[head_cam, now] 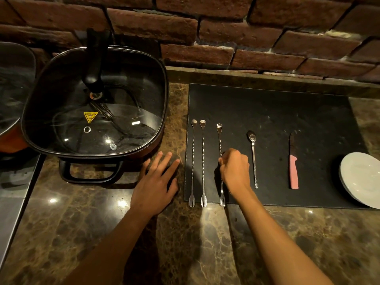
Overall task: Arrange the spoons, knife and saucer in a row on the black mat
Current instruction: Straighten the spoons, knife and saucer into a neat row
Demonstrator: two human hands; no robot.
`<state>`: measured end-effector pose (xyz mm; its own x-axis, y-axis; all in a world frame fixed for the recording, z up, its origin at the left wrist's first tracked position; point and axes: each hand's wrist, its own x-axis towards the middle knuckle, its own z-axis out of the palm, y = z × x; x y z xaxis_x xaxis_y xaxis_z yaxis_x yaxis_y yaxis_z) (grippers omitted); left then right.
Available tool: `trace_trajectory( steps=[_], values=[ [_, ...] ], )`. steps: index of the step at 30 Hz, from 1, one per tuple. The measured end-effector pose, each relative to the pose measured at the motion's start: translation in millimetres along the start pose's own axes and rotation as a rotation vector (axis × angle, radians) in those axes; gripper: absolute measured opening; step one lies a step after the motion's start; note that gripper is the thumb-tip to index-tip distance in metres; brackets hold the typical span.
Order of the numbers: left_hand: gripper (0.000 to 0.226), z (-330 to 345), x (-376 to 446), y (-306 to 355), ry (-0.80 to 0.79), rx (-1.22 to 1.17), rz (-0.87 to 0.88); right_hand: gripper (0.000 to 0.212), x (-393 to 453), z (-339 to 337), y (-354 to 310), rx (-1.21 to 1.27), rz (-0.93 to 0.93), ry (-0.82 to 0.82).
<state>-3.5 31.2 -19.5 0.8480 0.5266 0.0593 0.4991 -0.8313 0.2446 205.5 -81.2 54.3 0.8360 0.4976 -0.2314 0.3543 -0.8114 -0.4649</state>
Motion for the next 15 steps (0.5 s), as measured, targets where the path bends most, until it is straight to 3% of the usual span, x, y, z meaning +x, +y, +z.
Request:
trace_trajectory(
  steps=[15],
  values=[
    [0.06, -4.5, 0.1, 2.3, -0.024, -0.024, -0.013, 0.009, 0.6, 10.4, -15.9, -0.026, -0.058, -0.022]
  ],
)
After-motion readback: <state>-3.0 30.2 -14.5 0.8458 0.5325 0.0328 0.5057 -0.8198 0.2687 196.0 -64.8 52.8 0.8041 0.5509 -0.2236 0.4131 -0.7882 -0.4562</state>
